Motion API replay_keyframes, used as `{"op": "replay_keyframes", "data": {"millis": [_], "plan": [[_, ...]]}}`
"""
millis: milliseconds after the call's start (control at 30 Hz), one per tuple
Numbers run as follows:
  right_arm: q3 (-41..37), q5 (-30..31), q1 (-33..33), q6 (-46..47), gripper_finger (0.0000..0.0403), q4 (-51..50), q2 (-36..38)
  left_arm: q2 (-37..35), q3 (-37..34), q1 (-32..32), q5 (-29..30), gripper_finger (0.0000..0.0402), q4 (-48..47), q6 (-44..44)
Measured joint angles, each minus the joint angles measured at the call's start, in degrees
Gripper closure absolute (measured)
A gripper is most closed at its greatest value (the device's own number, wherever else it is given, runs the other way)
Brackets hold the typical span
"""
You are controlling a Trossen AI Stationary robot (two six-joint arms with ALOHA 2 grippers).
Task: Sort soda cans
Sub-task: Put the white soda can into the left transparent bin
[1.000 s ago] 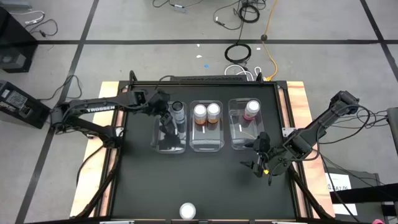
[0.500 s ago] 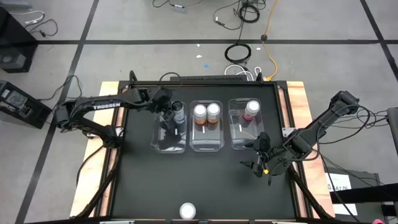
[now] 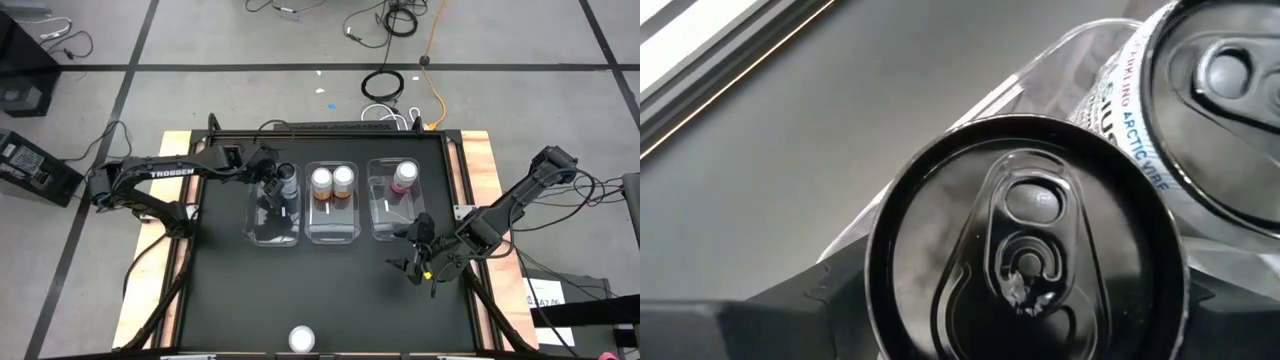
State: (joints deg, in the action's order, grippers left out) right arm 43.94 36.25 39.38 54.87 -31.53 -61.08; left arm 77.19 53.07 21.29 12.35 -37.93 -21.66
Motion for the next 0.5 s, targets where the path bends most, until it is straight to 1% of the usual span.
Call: {"op": "replay_keyframes", "data": {"millis": [500], "plan": [[0.0, 0.0, 0.0, 0.4, 0.0009, 0.0, 0.0, -0.4, -0.1, -2.5, 2.1, 0.0110, -0.7, -2.2]]}}
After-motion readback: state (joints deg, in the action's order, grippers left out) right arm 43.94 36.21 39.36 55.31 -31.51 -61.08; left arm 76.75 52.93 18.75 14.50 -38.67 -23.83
